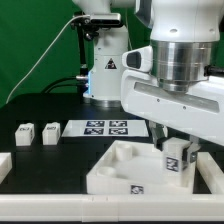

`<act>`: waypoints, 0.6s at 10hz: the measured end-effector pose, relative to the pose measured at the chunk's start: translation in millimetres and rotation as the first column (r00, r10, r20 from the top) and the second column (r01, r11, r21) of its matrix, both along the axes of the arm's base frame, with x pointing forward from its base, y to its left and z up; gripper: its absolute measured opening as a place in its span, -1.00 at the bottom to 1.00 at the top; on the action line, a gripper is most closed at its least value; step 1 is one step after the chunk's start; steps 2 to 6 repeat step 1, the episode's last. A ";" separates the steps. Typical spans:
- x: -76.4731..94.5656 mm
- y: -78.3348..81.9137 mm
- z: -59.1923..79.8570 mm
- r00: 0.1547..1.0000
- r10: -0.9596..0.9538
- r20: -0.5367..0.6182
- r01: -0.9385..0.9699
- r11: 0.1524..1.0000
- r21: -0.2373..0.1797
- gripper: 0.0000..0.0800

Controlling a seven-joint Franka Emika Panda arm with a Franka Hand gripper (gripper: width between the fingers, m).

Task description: Assemble one leg

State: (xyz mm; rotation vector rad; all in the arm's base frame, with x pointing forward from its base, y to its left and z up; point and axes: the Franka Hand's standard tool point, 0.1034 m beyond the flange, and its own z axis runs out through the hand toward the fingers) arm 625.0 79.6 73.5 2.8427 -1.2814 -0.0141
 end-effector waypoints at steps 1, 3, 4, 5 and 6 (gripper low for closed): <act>0.0 0.0 0.0 1.000 0.000 0.000 0.000 1.000 0.000 0.44; 0.0 0.0 0.0 1.000 0.000 0.000 0.000 1.000 0.000 0.44; 0.0 0.0 0.0 1.000 0.000 0.000 0.000 1.000 0.000 0.44; 0.0 0.0 0.0 1.000 0.000 0.000 0.000 1.000 0.000 0.44; 0.0 0.0 0.0 1.000 0.000 0.000 0.000 1.000 0.000 0.44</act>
Offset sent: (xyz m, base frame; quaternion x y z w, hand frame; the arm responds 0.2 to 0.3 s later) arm 0.0000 0.0000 0.0000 0.0000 0.0000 0.0000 1.0000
